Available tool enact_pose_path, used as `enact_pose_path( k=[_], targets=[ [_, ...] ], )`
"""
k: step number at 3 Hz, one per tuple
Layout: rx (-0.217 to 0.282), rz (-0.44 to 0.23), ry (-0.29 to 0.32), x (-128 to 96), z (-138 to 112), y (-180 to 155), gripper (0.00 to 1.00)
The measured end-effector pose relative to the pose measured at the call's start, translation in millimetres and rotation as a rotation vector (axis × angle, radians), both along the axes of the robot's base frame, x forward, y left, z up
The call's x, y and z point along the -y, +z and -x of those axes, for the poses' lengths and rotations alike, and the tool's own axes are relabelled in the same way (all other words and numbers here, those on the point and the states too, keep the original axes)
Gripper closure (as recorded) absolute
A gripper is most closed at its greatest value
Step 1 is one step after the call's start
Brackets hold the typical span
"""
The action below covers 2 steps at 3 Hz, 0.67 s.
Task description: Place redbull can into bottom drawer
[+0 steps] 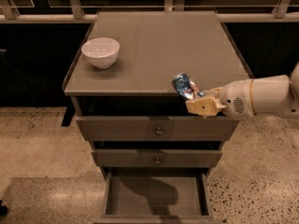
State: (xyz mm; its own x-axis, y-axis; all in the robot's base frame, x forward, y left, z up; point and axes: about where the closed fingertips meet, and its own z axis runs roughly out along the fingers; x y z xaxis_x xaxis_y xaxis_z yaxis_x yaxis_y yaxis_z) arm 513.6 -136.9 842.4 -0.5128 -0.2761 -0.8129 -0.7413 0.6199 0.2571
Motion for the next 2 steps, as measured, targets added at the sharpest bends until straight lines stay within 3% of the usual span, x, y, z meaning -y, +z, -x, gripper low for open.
enact_pose_path(
  k=[1,2],
  targets=[
    [0.024,-0.062,-0.018,-10,16,-24,1.0],
    [0.014,-0.18,-0.084,-16,52,-86,1.0]
  ],
)
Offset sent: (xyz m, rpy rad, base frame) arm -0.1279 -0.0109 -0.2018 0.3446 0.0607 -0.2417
